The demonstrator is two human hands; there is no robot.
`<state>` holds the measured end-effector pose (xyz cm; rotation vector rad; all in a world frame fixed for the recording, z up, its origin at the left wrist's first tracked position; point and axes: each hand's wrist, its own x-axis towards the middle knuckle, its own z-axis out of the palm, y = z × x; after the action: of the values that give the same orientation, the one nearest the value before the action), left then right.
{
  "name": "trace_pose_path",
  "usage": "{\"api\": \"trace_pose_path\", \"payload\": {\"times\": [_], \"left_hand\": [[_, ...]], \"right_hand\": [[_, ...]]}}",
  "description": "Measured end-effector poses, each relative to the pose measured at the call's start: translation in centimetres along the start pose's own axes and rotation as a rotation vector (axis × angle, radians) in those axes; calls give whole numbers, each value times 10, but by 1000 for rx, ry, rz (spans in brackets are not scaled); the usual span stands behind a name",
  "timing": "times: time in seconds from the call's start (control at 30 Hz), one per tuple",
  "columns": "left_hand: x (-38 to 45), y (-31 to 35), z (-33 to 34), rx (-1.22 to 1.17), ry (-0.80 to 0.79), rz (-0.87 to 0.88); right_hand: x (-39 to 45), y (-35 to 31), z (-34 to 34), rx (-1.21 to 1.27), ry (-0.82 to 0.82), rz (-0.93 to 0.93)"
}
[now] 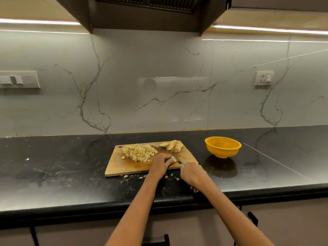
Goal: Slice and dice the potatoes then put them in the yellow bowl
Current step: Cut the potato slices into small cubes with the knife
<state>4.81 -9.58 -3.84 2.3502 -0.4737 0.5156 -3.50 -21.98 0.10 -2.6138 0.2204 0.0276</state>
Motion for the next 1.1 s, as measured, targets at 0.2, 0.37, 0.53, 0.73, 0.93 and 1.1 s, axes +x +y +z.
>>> {"api": "trace_pose_path", "payload": {"times": [0.2, 0.37, 0.53, 0.73, 0.93, 1.1], "left_hand": [[3, -3, -1, -18, -34, 1], [1, 0, -4, -9, -16, 14], [-3, 3, -1, 11, -7, -4], [-5, 3, -2, 2, 1, 13], [-3, -6, 3, -43, 18, -26], [-2, -8, 2, -63, 18, 0]], "right_hand": [[12, -10, 0, -142, -50, -45], [21, -22, 2, -290, -22, -114], [7, -5, 8, -450, 28, -157], [-10, 12, 11, -408, 162, -178], [-4, 4, 2, -113, 57, -124], [2, -2, 7, -102, 46, -131]]}}
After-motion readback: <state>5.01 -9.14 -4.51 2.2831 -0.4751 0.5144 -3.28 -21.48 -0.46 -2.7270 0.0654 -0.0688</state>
